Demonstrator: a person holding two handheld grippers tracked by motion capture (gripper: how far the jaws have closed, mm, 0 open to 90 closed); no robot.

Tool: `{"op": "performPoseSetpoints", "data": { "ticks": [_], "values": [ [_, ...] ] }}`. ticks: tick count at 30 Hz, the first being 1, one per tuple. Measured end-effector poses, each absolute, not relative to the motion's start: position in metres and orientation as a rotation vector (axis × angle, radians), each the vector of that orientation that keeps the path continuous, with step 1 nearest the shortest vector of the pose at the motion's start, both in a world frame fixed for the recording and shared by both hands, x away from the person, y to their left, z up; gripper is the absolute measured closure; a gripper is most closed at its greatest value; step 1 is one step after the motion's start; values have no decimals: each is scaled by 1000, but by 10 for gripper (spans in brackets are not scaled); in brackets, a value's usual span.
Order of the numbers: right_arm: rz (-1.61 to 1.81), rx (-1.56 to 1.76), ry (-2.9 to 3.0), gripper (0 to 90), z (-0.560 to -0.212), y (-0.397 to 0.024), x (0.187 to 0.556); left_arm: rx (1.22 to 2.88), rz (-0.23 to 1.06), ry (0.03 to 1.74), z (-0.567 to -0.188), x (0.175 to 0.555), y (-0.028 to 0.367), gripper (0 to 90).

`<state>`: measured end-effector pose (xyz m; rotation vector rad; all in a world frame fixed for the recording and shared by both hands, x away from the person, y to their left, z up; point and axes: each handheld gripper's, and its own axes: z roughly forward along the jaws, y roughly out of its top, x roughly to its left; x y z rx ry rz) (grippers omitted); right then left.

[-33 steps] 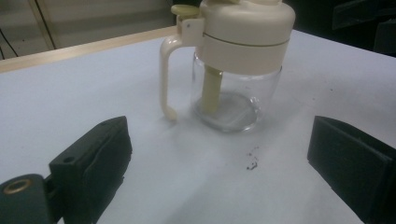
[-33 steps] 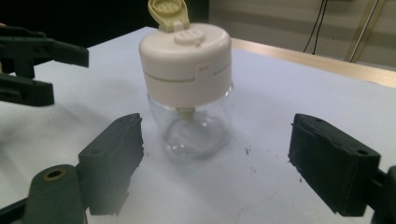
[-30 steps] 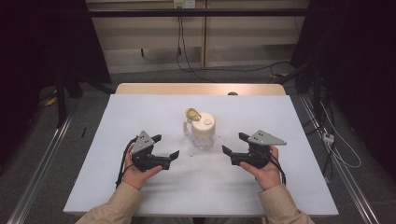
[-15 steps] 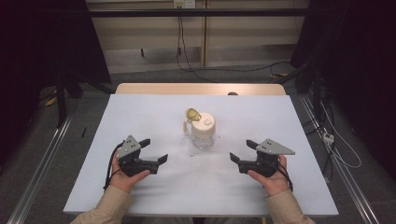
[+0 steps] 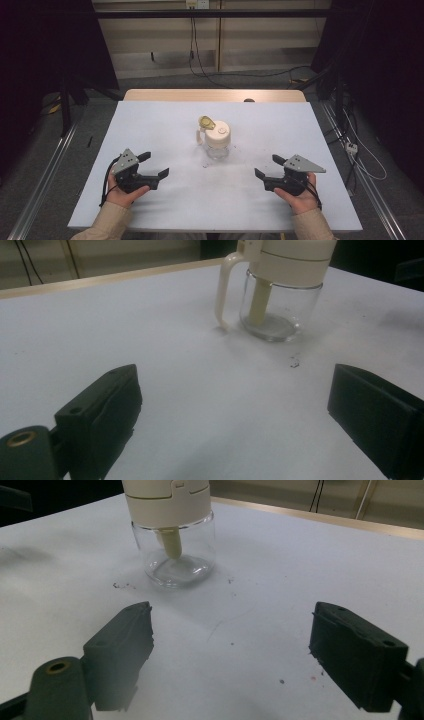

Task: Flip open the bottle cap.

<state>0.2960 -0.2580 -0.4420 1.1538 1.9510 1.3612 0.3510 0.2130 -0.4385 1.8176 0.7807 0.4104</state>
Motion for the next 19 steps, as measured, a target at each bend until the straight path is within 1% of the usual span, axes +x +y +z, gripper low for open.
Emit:
{"op": "performPoseSetpoints", "data": {
  "ticks": [13,17,19],
  "values": [
    [1337,1173,1926,172,-447,-279,284,1815,407,818,-441,345,235,71],
    [1327,1178,1929,172,-449,-279,284,1825,431,817,-440,345,237,70],
    [1314,1168,1941,172,-450,-278,285,1814,421,824,-440,344,238,70]
  ]
}}
